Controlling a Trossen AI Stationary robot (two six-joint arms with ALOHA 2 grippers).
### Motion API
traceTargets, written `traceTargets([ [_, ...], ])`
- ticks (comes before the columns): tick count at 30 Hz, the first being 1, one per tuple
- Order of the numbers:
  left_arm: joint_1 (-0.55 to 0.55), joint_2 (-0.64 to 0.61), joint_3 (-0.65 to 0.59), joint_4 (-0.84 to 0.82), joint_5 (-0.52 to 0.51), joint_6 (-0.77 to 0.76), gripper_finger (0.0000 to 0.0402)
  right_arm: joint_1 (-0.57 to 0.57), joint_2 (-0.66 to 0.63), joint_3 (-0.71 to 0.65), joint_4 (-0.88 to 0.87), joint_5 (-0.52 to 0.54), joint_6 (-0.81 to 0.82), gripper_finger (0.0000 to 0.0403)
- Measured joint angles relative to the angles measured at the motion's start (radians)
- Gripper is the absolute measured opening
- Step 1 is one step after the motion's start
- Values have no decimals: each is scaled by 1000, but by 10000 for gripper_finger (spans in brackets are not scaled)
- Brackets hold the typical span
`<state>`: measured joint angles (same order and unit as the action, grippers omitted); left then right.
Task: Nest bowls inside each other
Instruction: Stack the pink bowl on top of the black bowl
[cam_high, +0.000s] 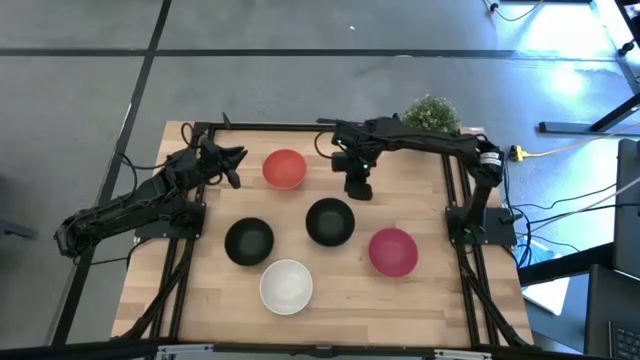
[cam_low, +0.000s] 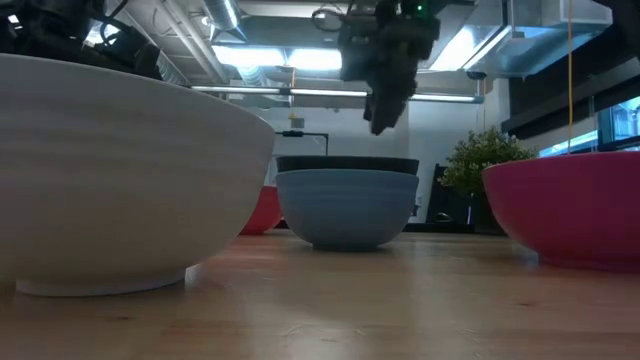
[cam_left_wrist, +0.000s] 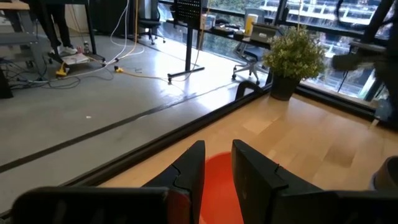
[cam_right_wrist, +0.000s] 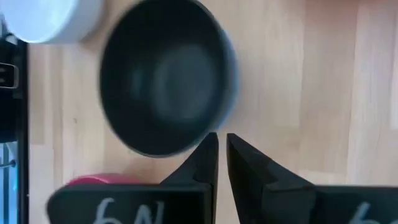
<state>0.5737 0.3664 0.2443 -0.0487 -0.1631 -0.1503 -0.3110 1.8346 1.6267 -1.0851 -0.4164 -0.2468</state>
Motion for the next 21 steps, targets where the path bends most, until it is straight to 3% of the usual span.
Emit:
traceTargets([
  [9,0,0,0,-50,0,0,74,73,-214,-136,39,41,116,36],
  [17,0,0,0,-49,0,-5,74,137,-497,-504,320,68,296,36],
  [21,0,0,0,-49,0,-31,74,171,-603,-647,374,103,367,36],
])
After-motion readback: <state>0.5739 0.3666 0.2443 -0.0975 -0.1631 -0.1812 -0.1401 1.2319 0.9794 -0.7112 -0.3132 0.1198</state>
